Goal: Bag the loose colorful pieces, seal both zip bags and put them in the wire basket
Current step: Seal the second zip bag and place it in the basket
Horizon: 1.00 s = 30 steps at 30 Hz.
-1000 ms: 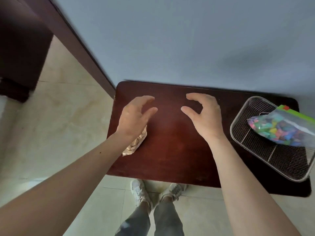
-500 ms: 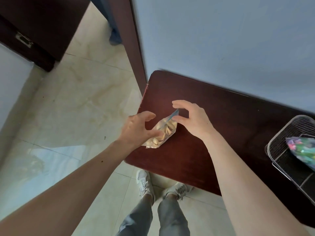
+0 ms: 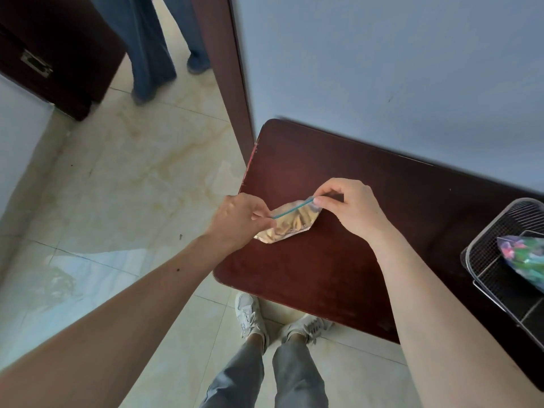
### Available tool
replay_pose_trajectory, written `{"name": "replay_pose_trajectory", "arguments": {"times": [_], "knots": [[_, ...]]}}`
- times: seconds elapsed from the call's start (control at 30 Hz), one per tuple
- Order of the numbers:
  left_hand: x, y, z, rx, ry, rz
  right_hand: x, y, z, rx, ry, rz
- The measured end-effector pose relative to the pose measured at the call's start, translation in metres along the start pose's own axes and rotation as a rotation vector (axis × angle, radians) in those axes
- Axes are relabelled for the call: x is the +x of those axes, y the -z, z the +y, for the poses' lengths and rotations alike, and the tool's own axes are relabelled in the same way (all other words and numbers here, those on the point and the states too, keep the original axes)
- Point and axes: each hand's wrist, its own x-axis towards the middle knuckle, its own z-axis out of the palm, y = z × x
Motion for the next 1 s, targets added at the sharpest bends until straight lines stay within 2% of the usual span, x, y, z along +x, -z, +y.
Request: {"name": "replay_pose_trajectory", "arguments": {"times": [0.53, 0.8, 1.0], "knots": [[0.025, -0.048, 0.091, 0.113, -0.169, -0.130, -0.068, 0.055, 0.073, 0.151, -0.179, 0.262], [0.017, -0.105, 0.181, 0.142, -0.337, -0.207, -0.152, 0.098, 0.121, 0.275, -0.286, 0.523], [-0.001, -0.174, 0.256, 0.179, -0.486, -0.263, -0.222, 0.140, 0.172, 0.326, -0.337, 0.718]]}}
